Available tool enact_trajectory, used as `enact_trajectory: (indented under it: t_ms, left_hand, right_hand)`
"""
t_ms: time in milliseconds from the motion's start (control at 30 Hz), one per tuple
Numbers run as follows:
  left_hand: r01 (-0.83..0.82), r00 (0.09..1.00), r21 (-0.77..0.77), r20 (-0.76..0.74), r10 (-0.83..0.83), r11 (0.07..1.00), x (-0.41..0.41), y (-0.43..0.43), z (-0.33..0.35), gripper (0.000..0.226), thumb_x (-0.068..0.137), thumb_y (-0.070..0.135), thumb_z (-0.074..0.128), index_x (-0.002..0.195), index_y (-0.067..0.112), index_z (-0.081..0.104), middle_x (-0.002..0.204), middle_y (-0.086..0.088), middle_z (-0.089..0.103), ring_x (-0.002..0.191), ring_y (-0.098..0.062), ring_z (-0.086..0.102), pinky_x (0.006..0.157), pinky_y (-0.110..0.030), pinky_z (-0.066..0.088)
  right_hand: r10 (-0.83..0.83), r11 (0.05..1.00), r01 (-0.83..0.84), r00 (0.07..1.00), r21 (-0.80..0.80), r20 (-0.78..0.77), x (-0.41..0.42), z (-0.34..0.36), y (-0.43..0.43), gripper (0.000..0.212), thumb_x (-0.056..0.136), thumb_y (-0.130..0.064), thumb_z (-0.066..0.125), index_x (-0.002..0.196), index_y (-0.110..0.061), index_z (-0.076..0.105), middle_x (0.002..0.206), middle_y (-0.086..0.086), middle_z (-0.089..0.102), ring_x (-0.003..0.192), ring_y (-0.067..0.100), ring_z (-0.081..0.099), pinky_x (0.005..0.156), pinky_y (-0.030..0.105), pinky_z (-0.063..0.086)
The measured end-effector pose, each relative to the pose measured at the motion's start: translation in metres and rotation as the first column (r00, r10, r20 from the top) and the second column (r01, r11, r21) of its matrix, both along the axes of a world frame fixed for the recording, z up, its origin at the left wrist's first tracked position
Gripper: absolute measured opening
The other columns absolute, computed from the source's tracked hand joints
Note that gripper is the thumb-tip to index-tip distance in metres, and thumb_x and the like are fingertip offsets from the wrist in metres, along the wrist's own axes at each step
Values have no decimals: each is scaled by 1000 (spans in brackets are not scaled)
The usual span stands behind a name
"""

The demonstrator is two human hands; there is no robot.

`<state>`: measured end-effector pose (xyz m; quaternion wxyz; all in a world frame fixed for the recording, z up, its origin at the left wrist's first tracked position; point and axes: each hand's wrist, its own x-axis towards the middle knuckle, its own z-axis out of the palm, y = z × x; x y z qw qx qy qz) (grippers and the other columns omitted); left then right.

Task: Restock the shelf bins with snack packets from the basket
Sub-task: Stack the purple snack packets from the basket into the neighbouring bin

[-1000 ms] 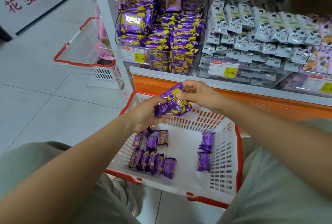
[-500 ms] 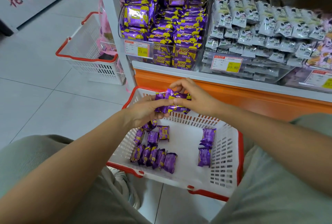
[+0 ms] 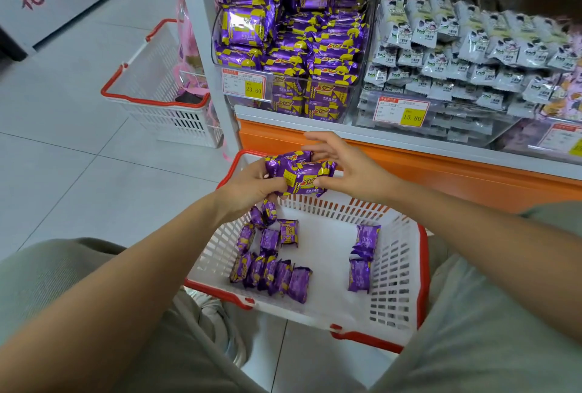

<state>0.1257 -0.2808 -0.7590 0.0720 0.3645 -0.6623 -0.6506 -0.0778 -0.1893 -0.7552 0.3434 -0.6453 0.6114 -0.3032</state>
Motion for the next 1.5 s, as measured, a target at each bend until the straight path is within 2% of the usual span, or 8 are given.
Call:
enact_trajectory:
  t_ms: [167, 367, 633, 800, 1100, 1267, 1367, 1500]
  left_hand:
    - [-18, 1000, -60, -15, 17, 998, -3, 13, 1, 67, 79, 2, 76, 124, 11, 27, 107, 0, 61, 89, -4, 65, 84, -28, 55]
    - [-84, 995, -157, -59, 76, 984, -5, 15, -2, 57, 77, 8, 78, 116, 17, 38, 99, 4, 62, 75, 5, 64, 71, -18, 54]
    - [-105, 992, -122, -76, 96, 987, -12, 7, 11, 32, 90, 19, 65, 121, 15, 56, 102, 3, 69, 78, 4, 64, 63, -9, 44]
    - [-126, 986, -155, -129, 106, 980, -17, 1, 31, 34, 83, 29, 63, 115, 19, 58, 99, 3, 69, 83, -5, 65, 72, -20, 46]
    - [-150, 976, -362, -201, 80, 920, -34, -33, 95, 31, 89, 28, 51, 120, 27, 49, 109, 9, 61, 104, -6, 56, 91, -29, 44]
    - [-293, 956, -695, -211, 203, 657, -54, -77, 113, 41, 88, 37, 43, 121, 17, 54, 116, -3, 58, 112, -19, 51, 97, -34, 42]
    - [-117, 965, -937, -29, 259, 329, -60, -103, 108, 70, 83, 45, 29, 138, 5, 46, 143, -16, 45, 134, -32, 37, 112, -41, 28]
    - [101, 940, -968, 168, 297, 228, -71, -127, 96, 74, 87, 48, 22, 151, 11, 28, 161, -9, 19, 149, -29, 9, 120, -44, 7]
  right_hand:
    - [23, 992, -40, 989, -116, -146, 0, 3, 0, 71, 84, -15, 75, 144, -22, 37, 135, 1, 55, 115, 3, 52, 99, 17, 42]
    - [25, 986, -60, 976, -154, -217, 2, 1, 2, 63, 84, -29, 74, 140, -20, 45, 123, -12, 46, 110, -3, 45, 90, 5, 37]
    - [-75, 997, 70, 981, 38, 178, 8, 16, 0, 34, 97, -33, 55, 129, -24, 52, 110, -3, 61, 92, -1, 61, 77, 17, 49]
    - [-47, 999, 44, 940, 15, 339, 12, 31, -9, 44, 93, -23, 63, 134, -23, 47, 126, 4, 60, 114, 20, 61, 98, 43, 50]
    - [-179, 959, 228, 948, -170, 263, 11, 89, -47, 40, 90, -16, 67, 127, -21, 54, 129, -12, 53, 117, 12, 54, 105, 39, 43]
    - [-369, 859, 468, 848, -209, 380, -3, 121, -96, 40, 90, -14, 64, 127, -22, 50, 119, -1, 58, 95, 9, 59, 85, 20, 46]
    - [-494, 776, 582, 800, -242, 341, -14, 129, -127, 41, 90, -9, 61, 129, -17, 48, 110, -2, 52, 79, 3, 51, 62, 8, 40]
    - [-590, 751, 612, 791, -249, 164, -30, 121, -164, 46, 91, -9, 59, 133, -14, 43, 125, 4, 47, 95, 15, 49, 71, 22, 38]
